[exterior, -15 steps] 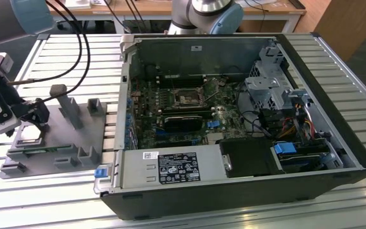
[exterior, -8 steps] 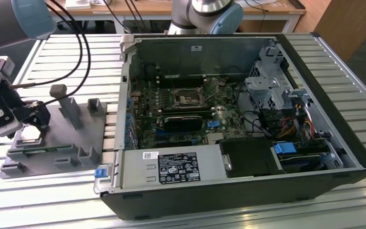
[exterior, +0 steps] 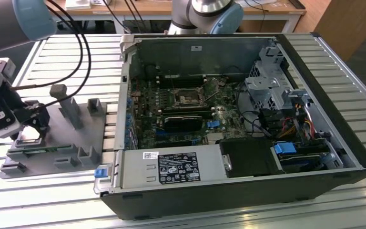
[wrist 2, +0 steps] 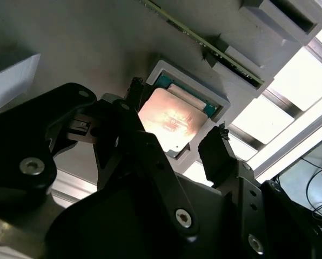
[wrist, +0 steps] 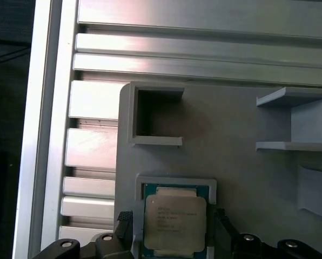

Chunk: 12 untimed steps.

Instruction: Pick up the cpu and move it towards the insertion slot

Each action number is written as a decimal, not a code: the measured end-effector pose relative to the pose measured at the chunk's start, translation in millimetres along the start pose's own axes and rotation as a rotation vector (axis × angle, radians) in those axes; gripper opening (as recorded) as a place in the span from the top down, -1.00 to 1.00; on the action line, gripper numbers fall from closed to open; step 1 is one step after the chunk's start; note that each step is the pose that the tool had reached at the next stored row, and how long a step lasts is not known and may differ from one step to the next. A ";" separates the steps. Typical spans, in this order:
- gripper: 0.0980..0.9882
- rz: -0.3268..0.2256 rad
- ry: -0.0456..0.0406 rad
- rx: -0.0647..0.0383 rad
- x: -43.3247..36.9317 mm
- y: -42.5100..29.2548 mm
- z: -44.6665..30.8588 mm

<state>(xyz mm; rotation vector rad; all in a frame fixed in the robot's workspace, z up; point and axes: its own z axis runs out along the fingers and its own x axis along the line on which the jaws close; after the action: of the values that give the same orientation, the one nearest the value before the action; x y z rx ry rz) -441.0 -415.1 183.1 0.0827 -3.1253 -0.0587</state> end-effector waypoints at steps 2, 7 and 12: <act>-0.34 0.000 0.0019 0.000 0.0 0.0 0.9; -0.34 0.000 0.0045 0.000 -0.1 1.8 2.8; -0.34 0.000 0.0053 0.000 -0.1 2.7 3.1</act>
<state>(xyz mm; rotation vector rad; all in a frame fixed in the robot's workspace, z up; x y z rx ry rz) -441.1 -412.3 180.1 0.0825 -3.1200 -0.0589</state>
